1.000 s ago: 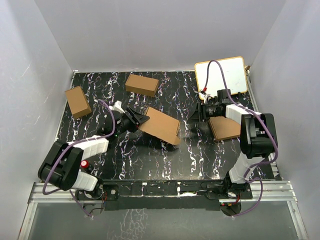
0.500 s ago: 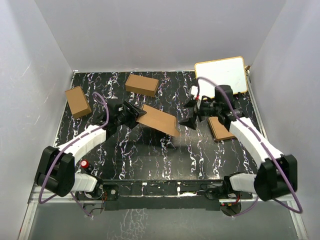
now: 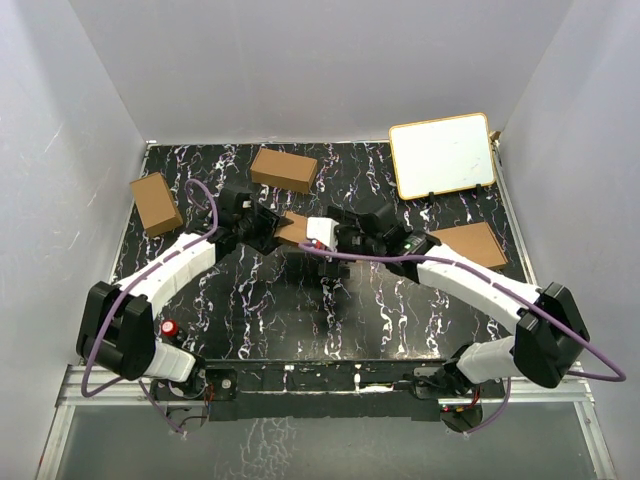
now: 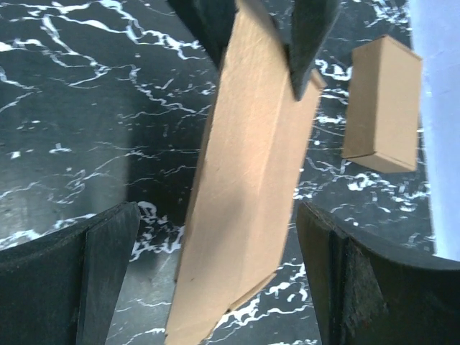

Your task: Fold the paper box

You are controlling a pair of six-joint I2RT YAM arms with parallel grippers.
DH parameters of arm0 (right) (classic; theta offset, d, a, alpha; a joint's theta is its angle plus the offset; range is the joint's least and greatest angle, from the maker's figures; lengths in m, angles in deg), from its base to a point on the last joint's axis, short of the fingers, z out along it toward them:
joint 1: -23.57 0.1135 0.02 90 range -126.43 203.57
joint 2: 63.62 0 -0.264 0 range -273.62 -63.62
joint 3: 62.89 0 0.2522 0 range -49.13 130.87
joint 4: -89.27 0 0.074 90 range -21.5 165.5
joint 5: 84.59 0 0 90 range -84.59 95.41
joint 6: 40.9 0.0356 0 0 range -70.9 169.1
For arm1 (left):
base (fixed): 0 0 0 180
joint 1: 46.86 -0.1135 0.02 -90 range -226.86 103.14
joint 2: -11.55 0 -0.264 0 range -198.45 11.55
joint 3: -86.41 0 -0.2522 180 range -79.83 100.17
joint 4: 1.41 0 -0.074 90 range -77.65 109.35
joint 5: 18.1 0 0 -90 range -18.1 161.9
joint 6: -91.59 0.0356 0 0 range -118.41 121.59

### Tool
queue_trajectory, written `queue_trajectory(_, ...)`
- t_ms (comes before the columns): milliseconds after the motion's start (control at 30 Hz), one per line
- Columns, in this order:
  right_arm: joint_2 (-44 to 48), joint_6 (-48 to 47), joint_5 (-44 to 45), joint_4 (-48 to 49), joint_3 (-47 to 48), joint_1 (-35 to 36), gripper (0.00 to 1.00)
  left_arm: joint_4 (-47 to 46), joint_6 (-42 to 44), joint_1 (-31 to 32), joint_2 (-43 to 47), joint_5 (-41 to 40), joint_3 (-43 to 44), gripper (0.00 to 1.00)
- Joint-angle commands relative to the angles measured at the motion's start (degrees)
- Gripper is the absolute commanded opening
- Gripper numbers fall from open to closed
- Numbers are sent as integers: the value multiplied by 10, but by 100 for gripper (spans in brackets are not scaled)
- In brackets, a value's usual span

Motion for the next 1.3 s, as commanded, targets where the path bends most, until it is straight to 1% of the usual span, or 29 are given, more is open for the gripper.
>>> queue_trajectory(0,-10,-30,133,88,-7,37,99,22,-31,-2,-4,11,21,32)
queue_trajectory(100,-24,-42,173,118,-22,57,99,18,-41,-2,-6,15,21,32)
queue_trajectory(300,-48,-39,204,141,-36,72,99,19,-50,-2,-3,14,24,32)
queue_trajectory(433,-65,-39,230,155,-36,75,96,16,-55,-2,-1,18,21,32)
queue_trajectory(633,-87,-51,261,171,-39,85,88,13,-59,-2,4,21,16,32)
queue_trajectory(767,-88,-65,274,182,-48,91,80,10,-60,-2,8,19,11,33)
queue_trajectory(1067,-91,-62,273,184,-51,93,62,-3,-69,-3,9,24,0,36)
queue_trajectory(1267,-86,-53,271,185,-51,94,53,-9,-71,-4,11,26,-4,40)
